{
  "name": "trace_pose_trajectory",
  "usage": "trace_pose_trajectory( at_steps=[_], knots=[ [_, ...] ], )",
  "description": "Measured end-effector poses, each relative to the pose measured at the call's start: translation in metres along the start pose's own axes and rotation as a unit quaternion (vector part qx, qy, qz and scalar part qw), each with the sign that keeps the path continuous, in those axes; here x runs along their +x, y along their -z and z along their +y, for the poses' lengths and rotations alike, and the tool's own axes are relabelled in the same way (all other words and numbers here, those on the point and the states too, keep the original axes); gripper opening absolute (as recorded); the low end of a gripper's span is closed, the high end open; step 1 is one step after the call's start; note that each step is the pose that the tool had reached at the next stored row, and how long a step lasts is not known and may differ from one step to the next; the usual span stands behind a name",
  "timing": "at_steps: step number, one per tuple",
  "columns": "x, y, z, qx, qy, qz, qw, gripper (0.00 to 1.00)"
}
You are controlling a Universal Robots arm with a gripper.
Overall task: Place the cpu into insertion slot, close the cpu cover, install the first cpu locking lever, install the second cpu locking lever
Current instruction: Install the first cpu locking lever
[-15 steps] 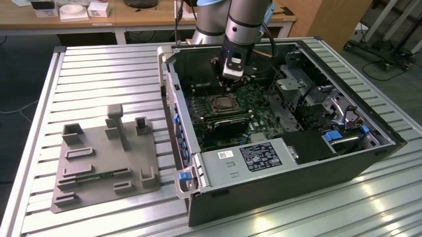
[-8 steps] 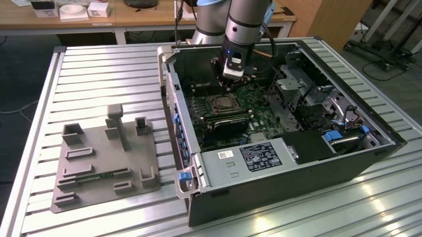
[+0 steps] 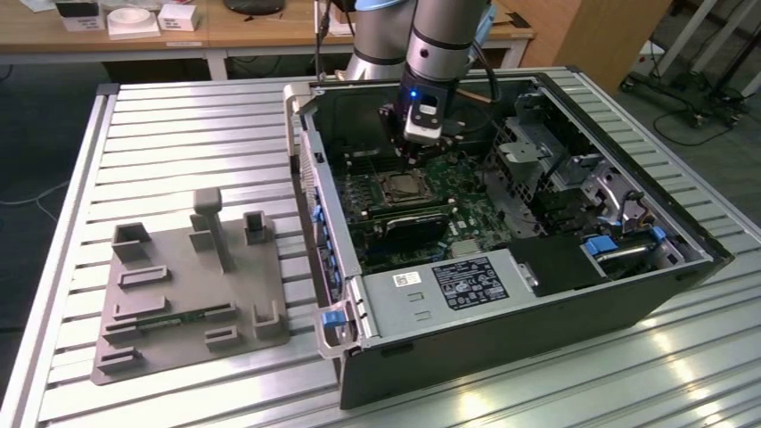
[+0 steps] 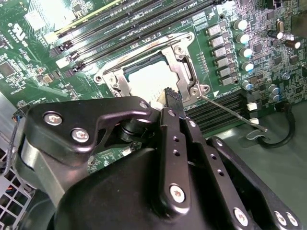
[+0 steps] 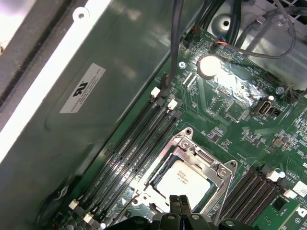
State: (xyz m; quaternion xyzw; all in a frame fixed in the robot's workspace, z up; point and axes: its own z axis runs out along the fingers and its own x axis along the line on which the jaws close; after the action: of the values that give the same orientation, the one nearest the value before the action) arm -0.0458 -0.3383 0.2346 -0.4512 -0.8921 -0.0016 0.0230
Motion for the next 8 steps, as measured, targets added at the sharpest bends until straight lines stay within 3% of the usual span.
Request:
trace_pose_trajectory(
  at_steps=[8],
  knots=[
    [0.0, 0.0, 0.0, 0.0005, 0.012, -0.0002, 0.9999, 0.1]
  ],
)
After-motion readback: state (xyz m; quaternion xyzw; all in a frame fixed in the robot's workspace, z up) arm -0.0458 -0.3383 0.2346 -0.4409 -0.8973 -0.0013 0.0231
